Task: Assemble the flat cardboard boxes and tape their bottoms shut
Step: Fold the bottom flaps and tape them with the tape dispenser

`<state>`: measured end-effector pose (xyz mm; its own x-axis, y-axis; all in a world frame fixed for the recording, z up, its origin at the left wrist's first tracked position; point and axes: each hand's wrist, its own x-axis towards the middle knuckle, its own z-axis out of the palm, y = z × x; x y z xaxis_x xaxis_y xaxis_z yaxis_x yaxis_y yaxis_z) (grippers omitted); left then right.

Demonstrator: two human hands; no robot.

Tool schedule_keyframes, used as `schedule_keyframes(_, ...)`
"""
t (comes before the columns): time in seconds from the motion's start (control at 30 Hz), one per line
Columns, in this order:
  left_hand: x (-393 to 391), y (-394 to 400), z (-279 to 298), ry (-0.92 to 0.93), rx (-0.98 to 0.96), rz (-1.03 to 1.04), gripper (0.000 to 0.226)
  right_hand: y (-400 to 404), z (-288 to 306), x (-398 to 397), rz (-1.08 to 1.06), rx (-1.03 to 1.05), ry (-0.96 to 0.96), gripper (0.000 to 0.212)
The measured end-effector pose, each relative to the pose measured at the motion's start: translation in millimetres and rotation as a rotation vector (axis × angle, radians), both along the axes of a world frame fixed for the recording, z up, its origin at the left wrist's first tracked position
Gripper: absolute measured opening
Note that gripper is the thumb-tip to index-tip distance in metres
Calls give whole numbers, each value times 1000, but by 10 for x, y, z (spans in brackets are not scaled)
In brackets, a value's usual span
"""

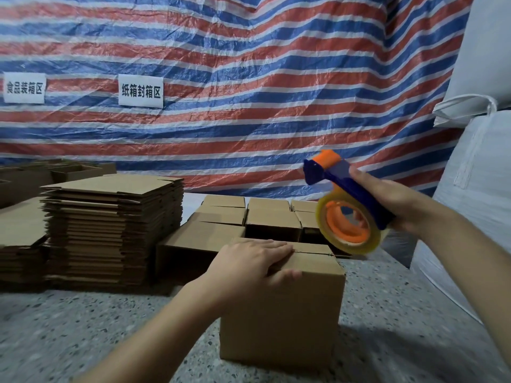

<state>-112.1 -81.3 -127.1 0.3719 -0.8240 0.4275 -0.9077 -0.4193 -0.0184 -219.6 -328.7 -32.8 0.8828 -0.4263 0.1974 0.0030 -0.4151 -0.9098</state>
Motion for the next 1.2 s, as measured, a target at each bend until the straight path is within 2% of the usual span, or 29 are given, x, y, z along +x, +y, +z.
schedule_keyframes(0.13, -10, 13, 16, 23, -3, 20, 73, 191, 177, 54, 232, 96, 98, 54)
schedule_keyframes(0.27, -29, 23, 35, 143, -55, -2, 63, 289, 186, 153, 272, 97, 224, 57)
schedule_keyframes(0.3, -23, 27, 43, 224, -72, -2, 58, 294, 186, 175, 262, 89, 237, 60)
schedule_keyframes(0.37, 14, 37, 76, 527, -188, -19, 45, 285, 189, 214, 238, 82, 250, 66)
schedule_keyframes(0.43, 58, 45, 160, 888, -441, -64, 36, 285, 199, 244, 223, 69, 267, 70)
schedule_keyframes(0.5, 87, 39, 280, 1128, -687, -68, 42, 292, 208, 272, 218, 57, 291, 71)
schedule_keyframes(0.6, 114, 9, 441, 1321, -913, -3, 53, 293, 224, 293, 225, 52, 306, 71)
schedule_keyframes(0.7, 107, 10, 501, 1417, -944, -1, 50, 295, 232, 301, 235, 25, 308, 71)
schedule_keyframes(0.8, 72, -21, 524, 1488, -870, 16, 45, 286, 232, 310, 234, 26, 316, 72)
schedule_keyframes(0.93, 49, -66, 551, 1476, -822, 56, 30, 290, 237, 333, 231, 12, 339, 74)
schedule_keyframes(1.03, 36, -80, 527, 1456, -887, 73, 15, 302, 257, 351, 241, -9, 358, 76)
schedule_keyframes(1.2, 62, -116, 399, 1410, -1077, 152, 24, 315, 361, 382, 269, -112, 458, 86)
